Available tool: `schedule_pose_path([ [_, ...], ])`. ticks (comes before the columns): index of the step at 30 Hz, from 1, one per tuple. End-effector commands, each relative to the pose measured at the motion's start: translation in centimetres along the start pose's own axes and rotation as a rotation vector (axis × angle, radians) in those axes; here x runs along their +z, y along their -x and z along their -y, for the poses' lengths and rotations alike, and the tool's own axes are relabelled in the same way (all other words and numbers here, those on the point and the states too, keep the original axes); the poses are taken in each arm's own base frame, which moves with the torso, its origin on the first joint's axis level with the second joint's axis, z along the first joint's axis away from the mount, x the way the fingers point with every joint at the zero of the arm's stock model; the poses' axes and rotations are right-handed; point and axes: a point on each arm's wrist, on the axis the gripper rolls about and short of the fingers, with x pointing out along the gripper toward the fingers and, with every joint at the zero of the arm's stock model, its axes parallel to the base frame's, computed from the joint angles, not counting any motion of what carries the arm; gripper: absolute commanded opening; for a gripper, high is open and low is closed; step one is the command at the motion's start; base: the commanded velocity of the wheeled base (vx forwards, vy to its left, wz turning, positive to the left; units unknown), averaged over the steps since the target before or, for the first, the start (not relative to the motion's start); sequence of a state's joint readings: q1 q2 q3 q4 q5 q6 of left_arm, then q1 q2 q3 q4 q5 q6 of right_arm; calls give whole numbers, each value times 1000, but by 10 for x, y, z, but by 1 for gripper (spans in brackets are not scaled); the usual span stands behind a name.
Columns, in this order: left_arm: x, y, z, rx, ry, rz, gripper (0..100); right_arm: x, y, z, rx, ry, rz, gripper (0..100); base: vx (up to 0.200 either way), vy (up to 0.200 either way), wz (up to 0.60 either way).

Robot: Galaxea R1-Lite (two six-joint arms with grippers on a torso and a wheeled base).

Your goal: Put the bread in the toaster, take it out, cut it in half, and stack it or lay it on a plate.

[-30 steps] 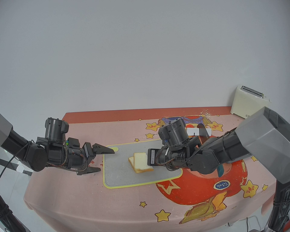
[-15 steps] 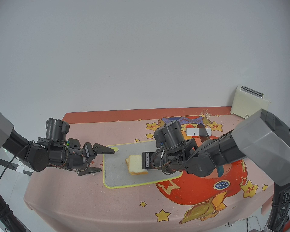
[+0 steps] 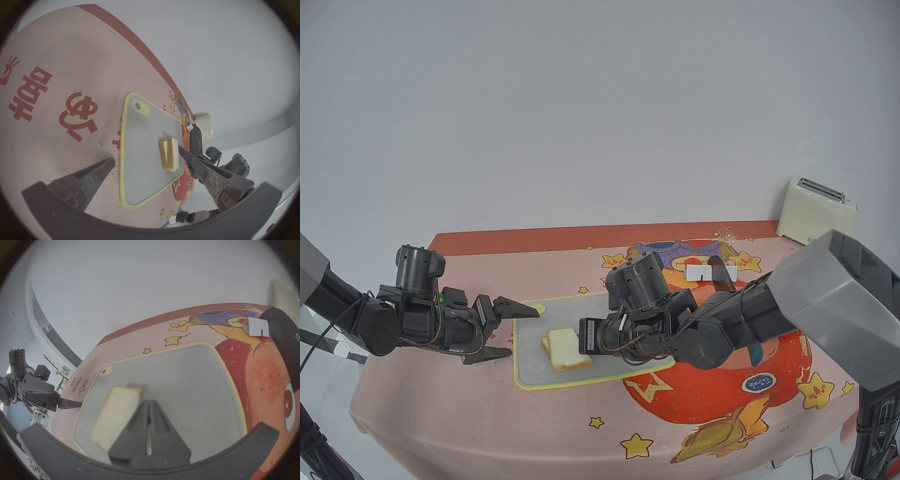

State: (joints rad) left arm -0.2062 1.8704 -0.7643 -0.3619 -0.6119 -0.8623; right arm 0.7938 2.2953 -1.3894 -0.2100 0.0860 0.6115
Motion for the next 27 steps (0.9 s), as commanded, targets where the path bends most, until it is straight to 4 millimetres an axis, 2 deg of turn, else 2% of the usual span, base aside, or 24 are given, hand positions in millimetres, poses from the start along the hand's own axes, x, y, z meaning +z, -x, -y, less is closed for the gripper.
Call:
schedule_pose_path([
  [1, -3, -1, -1, 4, 6, -13, 100, -4, -9, -10, 21, 16, -4, 0, 0, 0, 0],
  [7, -6, 0, -2, -11, 14, -42, 100, -1, -7, -15, 19, 18, 3, 0, 0, 0, 0],
  [16, -9, 1, -3, -9, 16, -49, 100, 14, 18, -9, -15, -23, 3, 0, 0, 0, 0],
  [27, -11, 1, -6, -1, 23, -56, 100, -1, 15, -8, -26, -18, -48, 0, 0, 0, 0],
])
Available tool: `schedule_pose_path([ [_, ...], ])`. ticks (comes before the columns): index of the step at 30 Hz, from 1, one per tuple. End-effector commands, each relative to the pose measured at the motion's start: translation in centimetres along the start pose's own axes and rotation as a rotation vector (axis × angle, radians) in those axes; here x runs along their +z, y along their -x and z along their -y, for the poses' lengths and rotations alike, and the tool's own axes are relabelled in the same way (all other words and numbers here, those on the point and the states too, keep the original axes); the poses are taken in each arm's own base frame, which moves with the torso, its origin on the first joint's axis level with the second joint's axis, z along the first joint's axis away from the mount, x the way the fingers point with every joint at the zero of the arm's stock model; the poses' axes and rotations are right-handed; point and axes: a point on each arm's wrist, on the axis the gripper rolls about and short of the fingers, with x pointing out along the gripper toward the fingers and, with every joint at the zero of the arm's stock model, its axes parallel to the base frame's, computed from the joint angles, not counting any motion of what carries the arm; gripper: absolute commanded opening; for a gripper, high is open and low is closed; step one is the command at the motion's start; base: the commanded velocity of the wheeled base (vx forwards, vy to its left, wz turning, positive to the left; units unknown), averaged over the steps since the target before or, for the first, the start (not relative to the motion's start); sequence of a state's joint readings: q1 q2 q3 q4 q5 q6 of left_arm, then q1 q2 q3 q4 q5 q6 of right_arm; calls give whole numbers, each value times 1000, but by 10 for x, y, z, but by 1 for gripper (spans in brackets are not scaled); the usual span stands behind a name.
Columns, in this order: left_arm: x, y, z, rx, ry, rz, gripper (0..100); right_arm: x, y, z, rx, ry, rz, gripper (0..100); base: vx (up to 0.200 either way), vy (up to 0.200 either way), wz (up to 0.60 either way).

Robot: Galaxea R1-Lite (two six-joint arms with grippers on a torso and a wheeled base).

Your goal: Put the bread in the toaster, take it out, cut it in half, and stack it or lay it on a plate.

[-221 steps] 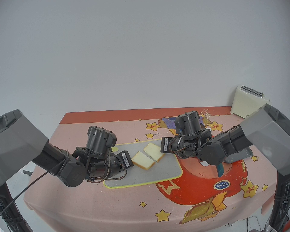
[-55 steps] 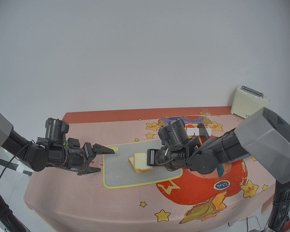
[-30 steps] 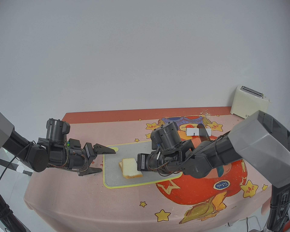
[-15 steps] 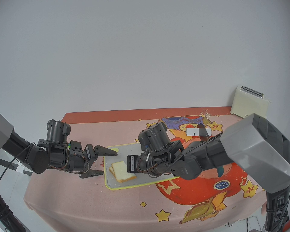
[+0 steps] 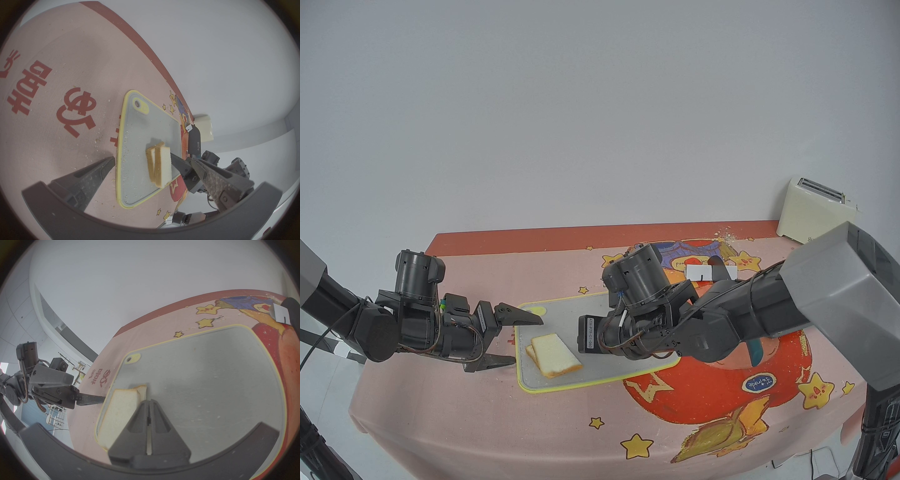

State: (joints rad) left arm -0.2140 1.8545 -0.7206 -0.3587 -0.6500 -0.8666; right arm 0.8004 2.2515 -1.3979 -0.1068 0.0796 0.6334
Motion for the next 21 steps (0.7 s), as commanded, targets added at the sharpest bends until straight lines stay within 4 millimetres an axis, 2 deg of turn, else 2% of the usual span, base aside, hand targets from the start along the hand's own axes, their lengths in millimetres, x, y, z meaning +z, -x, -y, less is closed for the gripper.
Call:
schedule_pose_path([
  [1, -1, -1, -2, 6, 5, -4, 100, -4, -1, -3, 7, 7, -10, 0, 0, 0, 0],
  [10, -1, 2, 1, -3, -1, 3, 100, -11, -1, -17, 34, 10, -17, 0, 0, 0, 0],
  [21, -3, 6, 4, -18, -6, -1, 100, -12, -3, -19, 41, 9, -18, 0, 0, 0, 0],
])
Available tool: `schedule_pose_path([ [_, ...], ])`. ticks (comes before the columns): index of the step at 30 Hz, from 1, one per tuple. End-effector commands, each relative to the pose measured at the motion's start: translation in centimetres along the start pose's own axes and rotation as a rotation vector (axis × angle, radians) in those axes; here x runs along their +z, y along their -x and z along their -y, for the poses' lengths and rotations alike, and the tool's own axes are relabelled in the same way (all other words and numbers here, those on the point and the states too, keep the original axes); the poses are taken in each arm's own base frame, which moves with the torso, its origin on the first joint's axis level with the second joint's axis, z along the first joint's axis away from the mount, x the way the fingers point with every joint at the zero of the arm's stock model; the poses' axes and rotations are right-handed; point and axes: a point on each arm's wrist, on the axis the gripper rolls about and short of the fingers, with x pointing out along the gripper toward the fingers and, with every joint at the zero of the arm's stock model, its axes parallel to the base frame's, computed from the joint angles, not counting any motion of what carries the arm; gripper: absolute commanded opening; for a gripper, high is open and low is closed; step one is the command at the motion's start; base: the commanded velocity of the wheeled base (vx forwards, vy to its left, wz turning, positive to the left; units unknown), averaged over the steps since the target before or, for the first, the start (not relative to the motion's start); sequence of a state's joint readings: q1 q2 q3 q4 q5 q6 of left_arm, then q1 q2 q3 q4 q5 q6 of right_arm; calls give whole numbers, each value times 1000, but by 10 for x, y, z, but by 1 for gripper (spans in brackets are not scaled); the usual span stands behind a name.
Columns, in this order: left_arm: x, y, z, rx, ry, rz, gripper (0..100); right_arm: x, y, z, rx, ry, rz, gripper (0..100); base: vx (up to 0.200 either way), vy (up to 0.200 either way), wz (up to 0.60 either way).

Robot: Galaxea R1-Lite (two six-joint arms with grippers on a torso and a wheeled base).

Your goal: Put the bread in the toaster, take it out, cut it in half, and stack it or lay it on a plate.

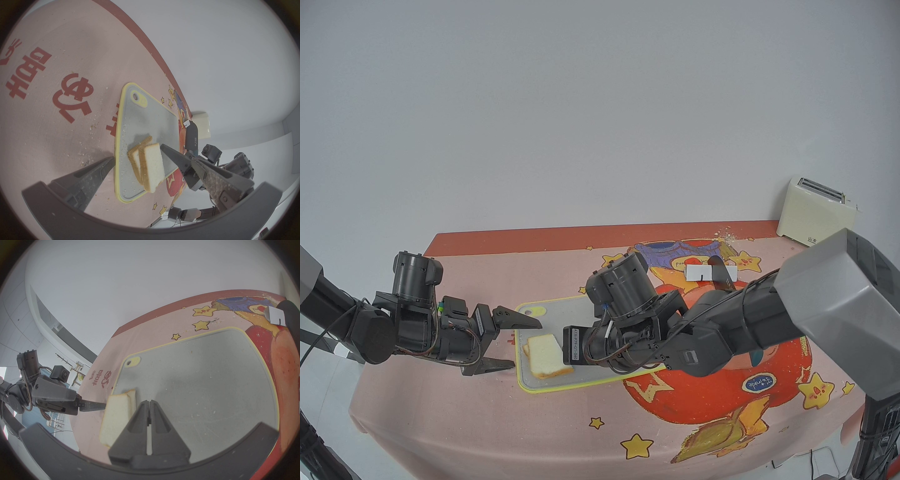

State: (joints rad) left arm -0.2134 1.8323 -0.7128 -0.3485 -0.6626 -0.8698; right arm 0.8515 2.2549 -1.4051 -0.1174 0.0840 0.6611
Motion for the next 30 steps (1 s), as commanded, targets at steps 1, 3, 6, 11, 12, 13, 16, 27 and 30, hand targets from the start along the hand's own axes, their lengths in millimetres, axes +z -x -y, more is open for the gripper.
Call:
schedule_pose_path([
  [1, 0, 1, 1, -6, -6, 5, 100, -1, -1, -1, 1, 2, -2, 0, 0, 0, 0],
  [3, 0, 1, 1, -5, -5, 4, 100, -1, -1, -2, 6, 4, -2, 0, 0, 0, 0],
  [6, 0, 0, 1, -5, -7, 2, 100, -4, -1, -6, 12, 11, -8, 0, 0, 0, 0],
  [11, 0, 0, 1, -4, -6, 2, 100, -6, -6, -10, 21, 17, -10, 0, 0, 0, 0],
  [12, 0, -1, 1, -4, -5, 0, 100, -6, -7, -10, 21, 17, -10, 0, 0, 0, 0],
  [13, 0, 0, 1, -4, -4, 2, 100, -6, -8, -12, 25, 20, -10, 0, 0, 0, 0],
  [16, 0, -1, 0, -3, -6, 0, 100, -11, -12, -15, 29, 28, -19, 0, 0, 0, 0],
  [27, -5, -5, 1, 0, -10, -20, 100, -17, -20, -27, 44, 5, -19, 0, 0, 0, 0],
  [30, -5, -5, 1, 0, -10, -20, 100, -10, -15, -24, 43, -6, -5, 0, 0, 0, 0],
])
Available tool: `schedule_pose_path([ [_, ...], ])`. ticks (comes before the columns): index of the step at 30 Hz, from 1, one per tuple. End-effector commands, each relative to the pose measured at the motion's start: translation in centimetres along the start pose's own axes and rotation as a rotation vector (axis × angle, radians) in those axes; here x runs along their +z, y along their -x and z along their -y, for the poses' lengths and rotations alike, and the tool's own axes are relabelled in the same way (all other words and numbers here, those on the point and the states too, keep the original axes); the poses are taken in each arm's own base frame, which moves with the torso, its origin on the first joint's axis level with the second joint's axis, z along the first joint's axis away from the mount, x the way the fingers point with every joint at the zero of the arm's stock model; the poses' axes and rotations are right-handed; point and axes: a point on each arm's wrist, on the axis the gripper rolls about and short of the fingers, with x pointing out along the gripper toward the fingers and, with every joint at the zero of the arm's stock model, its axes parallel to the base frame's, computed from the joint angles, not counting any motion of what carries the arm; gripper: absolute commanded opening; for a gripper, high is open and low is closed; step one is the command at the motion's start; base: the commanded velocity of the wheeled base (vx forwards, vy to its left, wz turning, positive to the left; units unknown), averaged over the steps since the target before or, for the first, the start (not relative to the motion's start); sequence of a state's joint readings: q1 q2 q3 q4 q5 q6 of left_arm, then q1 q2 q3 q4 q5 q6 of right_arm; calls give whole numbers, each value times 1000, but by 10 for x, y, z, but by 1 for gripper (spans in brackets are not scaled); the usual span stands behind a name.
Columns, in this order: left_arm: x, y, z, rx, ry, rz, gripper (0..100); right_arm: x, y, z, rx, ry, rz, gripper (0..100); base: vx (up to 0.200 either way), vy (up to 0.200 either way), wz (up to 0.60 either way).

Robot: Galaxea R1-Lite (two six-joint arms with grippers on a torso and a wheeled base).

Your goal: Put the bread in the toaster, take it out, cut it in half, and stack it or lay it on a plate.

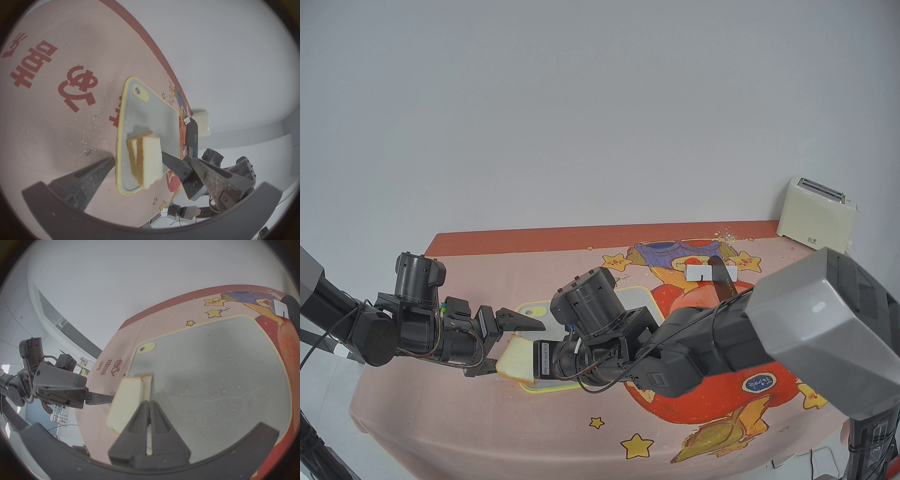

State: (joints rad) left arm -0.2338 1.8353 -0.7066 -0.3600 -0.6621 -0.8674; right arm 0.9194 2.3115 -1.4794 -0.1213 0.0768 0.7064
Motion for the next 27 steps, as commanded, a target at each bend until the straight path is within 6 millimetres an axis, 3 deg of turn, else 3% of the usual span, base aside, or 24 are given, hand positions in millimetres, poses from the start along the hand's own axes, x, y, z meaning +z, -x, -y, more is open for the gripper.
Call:
schedule_pose_path([
  [1, -1, -1, -1, 4, 5, -5, 100, 6, 5, 3, -2, -9, 15, 0, 0, 0, 0],
  [5, -1, -1, -1, 4, 5, -5, 100, 11, 12, 4, -1, -15, 22, 0, 0, 0, 0],
  [20, -1, 0, -1, 3, 4, -4, 100, -5, -4, -1, 4, -2, -17, 0, 0, 0, 0],
  [27, -1, 0, -1, 4, 6, -5, 100, 1, -3, -16, 40, -32, 11, 0, 0, 0, 0],
])
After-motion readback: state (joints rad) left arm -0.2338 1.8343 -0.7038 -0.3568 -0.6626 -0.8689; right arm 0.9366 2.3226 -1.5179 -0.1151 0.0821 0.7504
